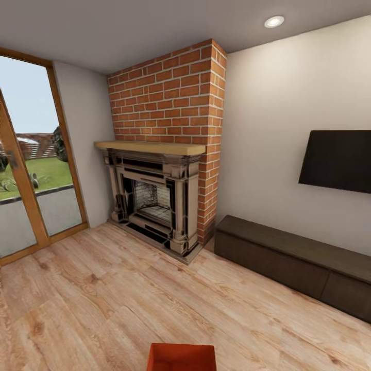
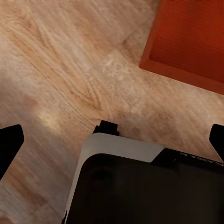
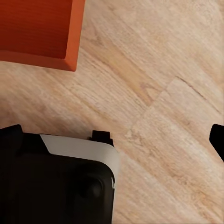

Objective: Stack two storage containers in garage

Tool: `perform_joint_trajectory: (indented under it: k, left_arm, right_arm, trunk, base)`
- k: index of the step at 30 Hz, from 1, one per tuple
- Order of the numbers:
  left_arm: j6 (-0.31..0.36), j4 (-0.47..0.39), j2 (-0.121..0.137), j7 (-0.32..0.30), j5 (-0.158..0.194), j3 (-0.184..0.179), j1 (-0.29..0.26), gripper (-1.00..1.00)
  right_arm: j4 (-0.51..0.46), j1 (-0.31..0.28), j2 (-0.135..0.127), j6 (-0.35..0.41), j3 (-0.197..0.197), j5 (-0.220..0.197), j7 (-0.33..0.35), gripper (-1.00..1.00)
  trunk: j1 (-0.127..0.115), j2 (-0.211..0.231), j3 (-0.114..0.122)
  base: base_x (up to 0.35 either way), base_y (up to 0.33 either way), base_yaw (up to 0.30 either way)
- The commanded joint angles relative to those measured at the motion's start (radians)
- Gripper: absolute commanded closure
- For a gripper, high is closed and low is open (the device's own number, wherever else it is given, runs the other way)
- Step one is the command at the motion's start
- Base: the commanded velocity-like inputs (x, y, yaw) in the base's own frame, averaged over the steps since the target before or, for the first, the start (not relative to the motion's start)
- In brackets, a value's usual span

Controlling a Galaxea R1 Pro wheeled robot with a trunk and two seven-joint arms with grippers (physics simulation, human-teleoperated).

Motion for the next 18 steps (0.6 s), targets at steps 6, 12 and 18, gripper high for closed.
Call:
perform_joint_trajectory:
  k: [6, 12, 18]
  left_arm:
    - [-0.003, 0.001, 0.0, 0.002, 0.007, -0.004, -0.001, -1.0]
    - [-0.003, 0.001, 0.0, 0.002, 0.007, -0.004, -0.001, -1.0]
    - [-0.003, 0.001, 0.001, 0.002, 0.007, -0.004, -0.001, -1.0]
  right_arm:
    - [0.003, -0.001, 0.0, -0.006, 0.009, -0.01, -0.001, -1.0]
    - [0.003, -0.001, 0.0, -0.006, 0.009, -0.01, -0.001, -1.0]
    - [0.003, -0.001, 0.0, -0.006, 0.009, -0.01, -0.001, -1.0]
  trunk:
    - [0.0, -0.001, -0.001]
    - [0.0, -0.001, -0.001]
    - [0.0, -0.001, -0.001]
  base:
    - [0.0, 0.04, 0.0]
    - [0.0, 0.054, 0.0]
    - [0.0, 0.133, 0.0]
